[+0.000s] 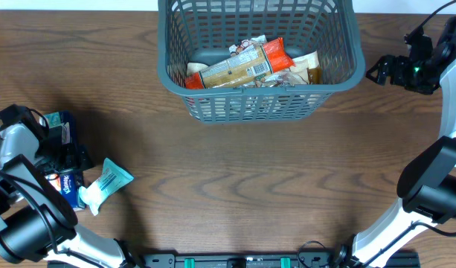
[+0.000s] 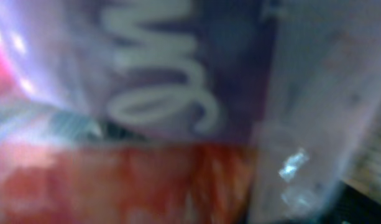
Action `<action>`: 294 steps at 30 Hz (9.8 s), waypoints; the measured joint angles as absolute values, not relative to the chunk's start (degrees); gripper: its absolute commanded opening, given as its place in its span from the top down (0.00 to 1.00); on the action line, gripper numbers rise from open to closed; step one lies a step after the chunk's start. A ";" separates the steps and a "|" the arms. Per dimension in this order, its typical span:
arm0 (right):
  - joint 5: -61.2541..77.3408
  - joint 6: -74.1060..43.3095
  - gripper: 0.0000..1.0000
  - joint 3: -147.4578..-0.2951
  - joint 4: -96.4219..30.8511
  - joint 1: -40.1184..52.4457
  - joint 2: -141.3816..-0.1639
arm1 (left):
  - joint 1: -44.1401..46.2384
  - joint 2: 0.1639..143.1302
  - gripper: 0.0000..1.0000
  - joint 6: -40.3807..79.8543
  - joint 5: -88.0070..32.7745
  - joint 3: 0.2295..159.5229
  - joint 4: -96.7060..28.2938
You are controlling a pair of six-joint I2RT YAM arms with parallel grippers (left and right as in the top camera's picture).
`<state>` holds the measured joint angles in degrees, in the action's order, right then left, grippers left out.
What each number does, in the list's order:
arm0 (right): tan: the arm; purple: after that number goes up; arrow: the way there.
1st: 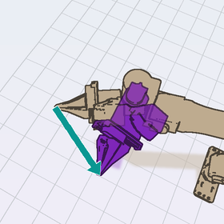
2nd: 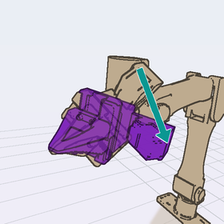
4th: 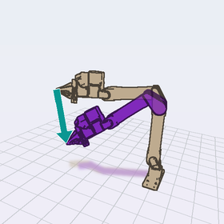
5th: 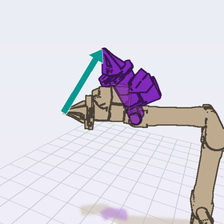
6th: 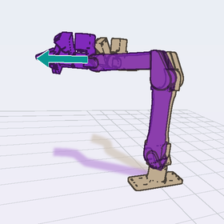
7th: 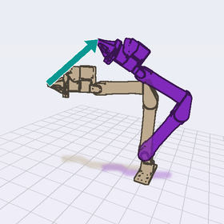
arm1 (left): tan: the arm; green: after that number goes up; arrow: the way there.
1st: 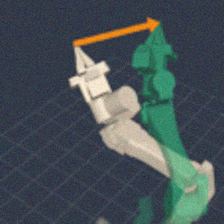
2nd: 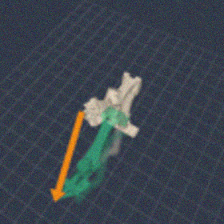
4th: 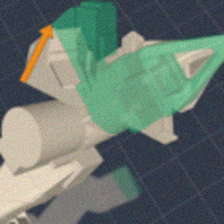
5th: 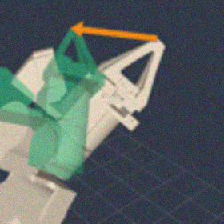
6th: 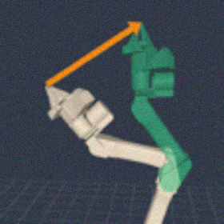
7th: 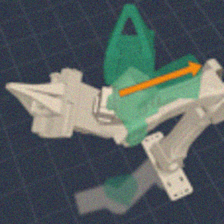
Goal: Pack container
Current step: 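Grasp the tissue pack stack with the left gripper and lift it, then carry the tissue packs into the basket and open the left gripper, then move the left gripper over the mint-green wet-wipes pack, then grasp the wet-wipes pack with the left gripper and lift it, then carry the wet-wipes pack into the basket and release it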
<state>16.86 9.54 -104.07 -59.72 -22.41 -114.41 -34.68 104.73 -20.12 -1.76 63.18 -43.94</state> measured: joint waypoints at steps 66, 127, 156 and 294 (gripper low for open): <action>16.71 9.54 0.03 -104.07 -59.99 -22.41 -114.41 | 22.04 104.16 0.94 -51.51 -13.37 114.41 -30.74; 16.69 9.54 0.03 -104.07 -62.30 -22.41 -114.41 | -1.91 86.78 0.01 -23.55 -2.35 109.40 -91.83; 16.67 9.67 0.02 -104.05 -56.82 -22.41 -114.41 | -1.83 87.07 0.01 -25.30 -2.22 63.37 -54.74; 16.69 9.69 0.01 -104.05 -57.95 -22.41 -114.41 | 26.35 118.96 0.13 -59.20 -6.04 104.88 -29.69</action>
